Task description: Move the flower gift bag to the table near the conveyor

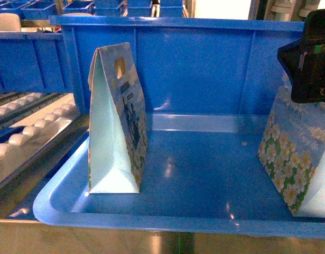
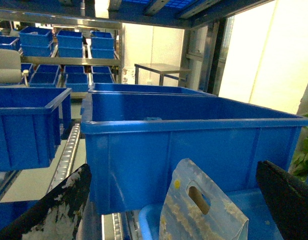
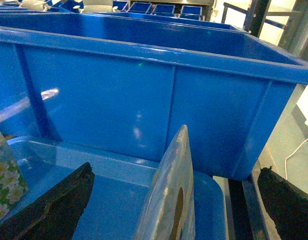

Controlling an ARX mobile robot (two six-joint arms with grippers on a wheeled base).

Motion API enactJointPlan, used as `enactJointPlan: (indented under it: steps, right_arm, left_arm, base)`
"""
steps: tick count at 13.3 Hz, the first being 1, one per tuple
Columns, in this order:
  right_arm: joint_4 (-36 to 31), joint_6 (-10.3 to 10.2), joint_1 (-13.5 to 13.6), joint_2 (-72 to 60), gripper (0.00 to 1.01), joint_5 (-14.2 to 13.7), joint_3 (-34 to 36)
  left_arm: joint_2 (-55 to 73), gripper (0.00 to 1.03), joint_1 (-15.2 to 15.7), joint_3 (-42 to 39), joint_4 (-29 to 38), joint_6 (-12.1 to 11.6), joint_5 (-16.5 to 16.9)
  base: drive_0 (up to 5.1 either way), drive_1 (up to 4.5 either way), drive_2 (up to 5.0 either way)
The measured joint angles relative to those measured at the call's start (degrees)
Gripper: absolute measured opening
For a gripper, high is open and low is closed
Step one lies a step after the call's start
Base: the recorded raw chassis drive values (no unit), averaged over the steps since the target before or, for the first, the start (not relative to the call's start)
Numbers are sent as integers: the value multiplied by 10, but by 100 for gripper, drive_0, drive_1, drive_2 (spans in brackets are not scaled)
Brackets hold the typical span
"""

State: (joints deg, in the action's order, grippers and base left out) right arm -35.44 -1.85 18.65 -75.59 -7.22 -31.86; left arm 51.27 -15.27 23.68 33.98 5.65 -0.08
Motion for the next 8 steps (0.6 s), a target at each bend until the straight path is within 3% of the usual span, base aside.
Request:
enactJointPlan:
  steps: [2, 3, 4, 8]
  right_arm:
    - [-2, -3, -3, -12, 98, -6, 0]
    - [-9, -3, -3, -16, 79, -7, 2]
    - [-10, -3, -3, -16, 66, -7, 4]
    - [-13, -3, -3, -15, 32, -9, 8]
  left_arm:
    - [0, 98, 0, 0, 0, 0, 0]
    - [0, 98, 0, 0, 0, 0, 0]
    - [0, 98, 0, 0, 0, 0, 0]
    - [0, 98, 0, 0, 0, 0, 0]
  base:
    - [0, 0, 0]
    - [0, 0, 0]
    - [0, 0, 0]
    - [0, 0, 0]
